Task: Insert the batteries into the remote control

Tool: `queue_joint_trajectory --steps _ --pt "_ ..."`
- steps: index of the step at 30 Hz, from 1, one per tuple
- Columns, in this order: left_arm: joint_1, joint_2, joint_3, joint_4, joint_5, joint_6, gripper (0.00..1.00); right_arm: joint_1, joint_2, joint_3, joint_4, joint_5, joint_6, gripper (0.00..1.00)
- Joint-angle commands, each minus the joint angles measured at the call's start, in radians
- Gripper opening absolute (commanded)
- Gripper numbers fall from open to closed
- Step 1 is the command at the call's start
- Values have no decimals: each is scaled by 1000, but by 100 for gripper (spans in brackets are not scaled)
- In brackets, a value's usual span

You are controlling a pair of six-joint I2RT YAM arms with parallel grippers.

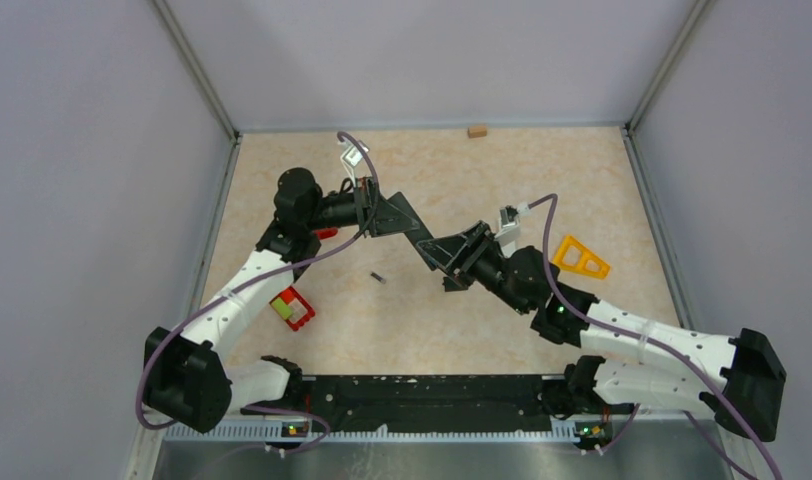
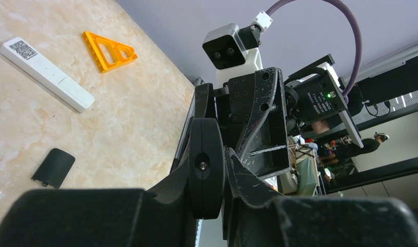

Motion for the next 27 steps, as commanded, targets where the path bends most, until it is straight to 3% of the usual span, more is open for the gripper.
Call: queue_joint_trajectory --steps 1,27 --pt "2 -32 -8 55 11 18 0 -11 4 59 56 -13 1 53" --pt "2 -30 7 55 -32 -15 0 -17 -10 35 59 -15 16 36"
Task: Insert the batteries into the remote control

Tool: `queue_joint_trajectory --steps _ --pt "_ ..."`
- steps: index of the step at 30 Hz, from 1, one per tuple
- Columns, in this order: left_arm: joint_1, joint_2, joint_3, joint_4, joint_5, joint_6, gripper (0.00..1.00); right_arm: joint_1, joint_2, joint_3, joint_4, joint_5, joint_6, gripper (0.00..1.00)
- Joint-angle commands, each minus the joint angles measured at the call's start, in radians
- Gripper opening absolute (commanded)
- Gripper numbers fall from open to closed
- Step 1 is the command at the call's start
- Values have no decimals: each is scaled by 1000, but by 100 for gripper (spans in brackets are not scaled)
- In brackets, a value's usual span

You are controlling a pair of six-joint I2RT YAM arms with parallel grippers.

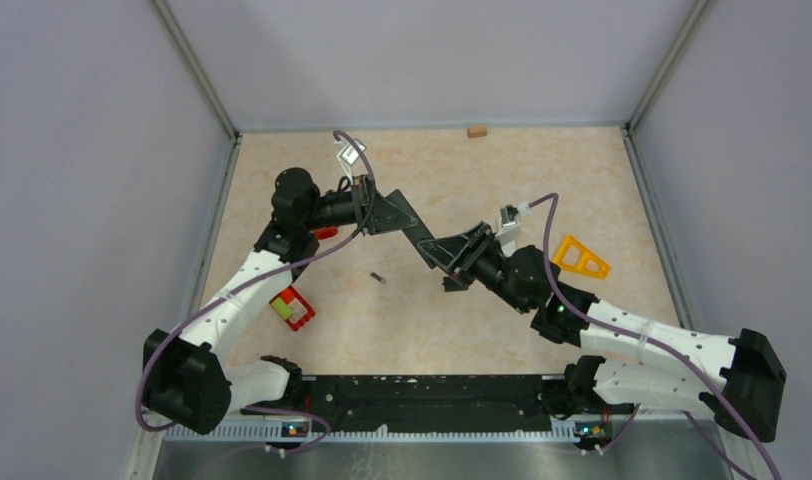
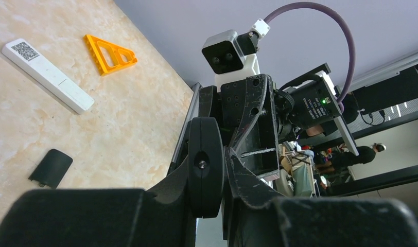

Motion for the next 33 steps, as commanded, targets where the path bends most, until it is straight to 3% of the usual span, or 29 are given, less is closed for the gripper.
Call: queue_joint_trajectory --steps 1,6,11,14,19,25,28,33 --pt "-3 -21 8 53 -14 14 0 -9 -13 32 56 -3 6 36" --pt "-3 -20 10 55 -19 14 0 -8 -10 33 55 -5 -4 38" --pt "-1 -12 7 40 -26 35 0 -12 -29 50 16 13 -37 68" --pt "-1 -9 4 37 -32 44 0 -19 -56 47 4 24 -66 74" --pt "3 -3 16 -45 -55 105 0 -39 -111 24 -63 33 -132 76" --pt "0 19 45 -388 -172 308 0 -45 -184 -28 -224 72 -304 78" --pt "-11 65 74 -574 -231 366 0 -45 -167 -39 -284 51 -408 72" --pt "-133 194 226 -919 -580 442 0 -45 -70 -37 -305 -18 -547 56"
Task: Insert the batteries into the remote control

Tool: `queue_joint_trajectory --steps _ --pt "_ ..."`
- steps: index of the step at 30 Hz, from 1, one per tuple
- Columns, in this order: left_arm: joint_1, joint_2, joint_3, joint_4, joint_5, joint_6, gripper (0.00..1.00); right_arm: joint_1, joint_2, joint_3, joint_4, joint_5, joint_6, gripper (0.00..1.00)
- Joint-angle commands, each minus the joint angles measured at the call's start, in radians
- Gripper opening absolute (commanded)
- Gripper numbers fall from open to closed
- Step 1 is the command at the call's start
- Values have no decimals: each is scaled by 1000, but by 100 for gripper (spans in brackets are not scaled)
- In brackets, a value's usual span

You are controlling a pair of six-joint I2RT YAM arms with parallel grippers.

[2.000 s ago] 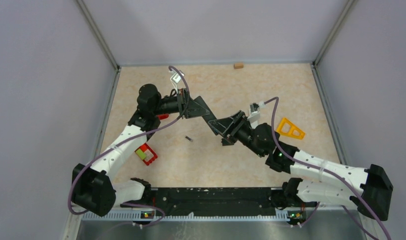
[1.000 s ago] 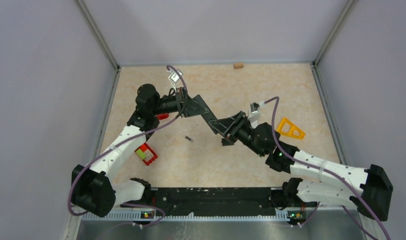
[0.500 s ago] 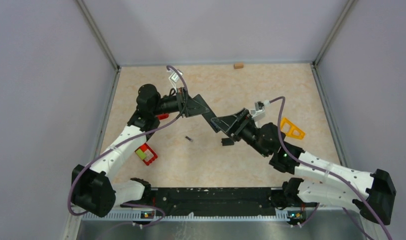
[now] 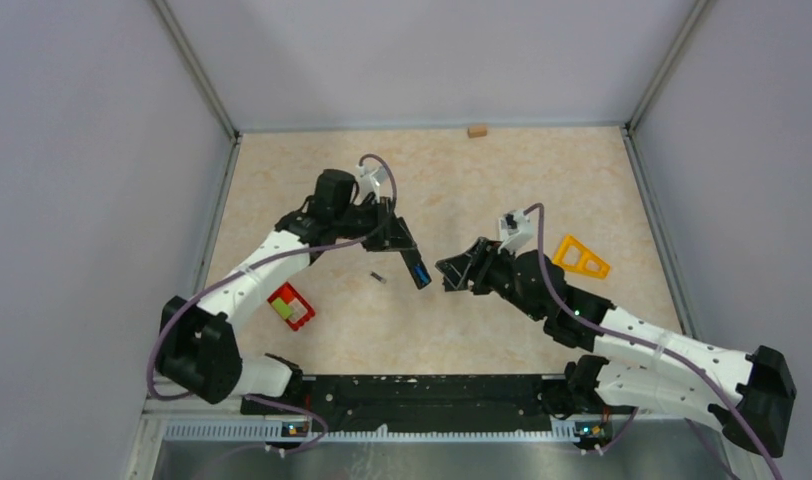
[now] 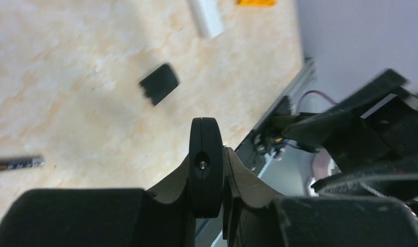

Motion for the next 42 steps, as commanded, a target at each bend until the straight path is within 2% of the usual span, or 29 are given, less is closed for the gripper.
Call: queue_joint_trajectory --steps 1,6,11,17,22,28,32,38,42 --pt "-126 121 184 -384 -377 111 0 -7 82 -2 -37 -62 -168 54" --pt "-257 334 395 -617 -700 66 0 -7 83 -75 -15 -26 -94 49" --pt "-373 550 620 -804 -968 1 0 -6 -32 -187 -96 62 34 49" --pt "-465 760 868 -1048 -1144 -72 0 -9 -197 -303 -196 109 134 49" --pt "-502 851 977 -1131 -1196 -98 0 -9 -223 -322 -221 95 145 53" --pt "-492 792 969 -1118 -1226 -93 0 -8 -78 -268 -219 9 164 56" --pt "-449 651 872 -995 -1202 -59 0 -7 100 -179 -265 -27 214 56" --pt "-330 405 669 -792 -1196 -3 0 -5 326 -46 -219 -40 257 57" --pt "-212 282 602 -681 -1212 9 0 -4 464 77 -218 -2 291 59"
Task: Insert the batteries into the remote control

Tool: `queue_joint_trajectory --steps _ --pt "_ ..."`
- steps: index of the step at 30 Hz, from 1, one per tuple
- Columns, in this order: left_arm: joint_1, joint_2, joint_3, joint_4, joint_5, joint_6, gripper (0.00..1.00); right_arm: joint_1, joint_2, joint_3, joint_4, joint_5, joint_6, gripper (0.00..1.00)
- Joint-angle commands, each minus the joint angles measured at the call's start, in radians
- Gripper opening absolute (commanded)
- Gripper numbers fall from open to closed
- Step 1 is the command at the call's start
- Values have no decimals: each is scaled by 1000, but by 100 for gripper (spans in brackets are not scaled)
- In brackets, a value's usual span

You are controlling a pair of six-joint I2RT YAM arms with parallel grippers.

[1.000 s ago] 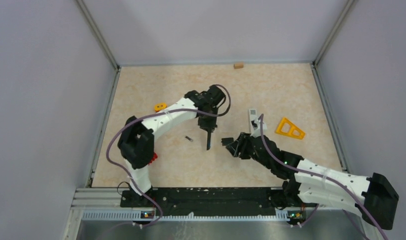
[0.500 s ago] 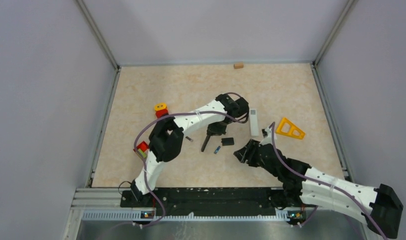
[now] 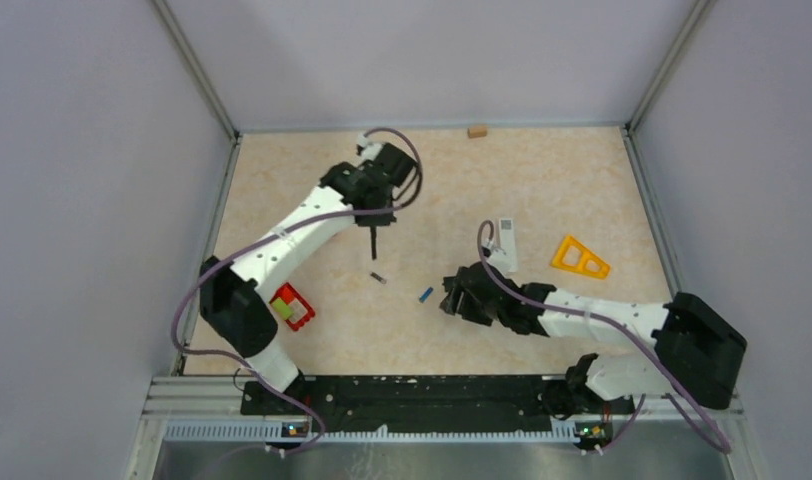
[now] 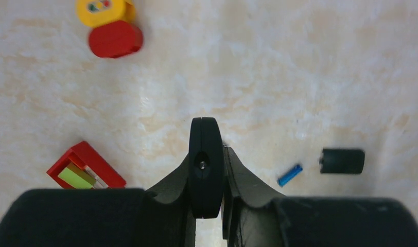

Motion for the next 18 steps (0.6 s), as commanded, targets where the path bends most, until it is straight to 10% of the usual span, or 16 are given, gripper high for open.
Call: queue_joint_trajectory --steps 1,18 --pt "111 -148 -59 184 -55 28 0 -3 141 177 18 39 66 59" --pt "277 -406 -300 507 -166 38 1 0 581 660 -399 66 233 33"
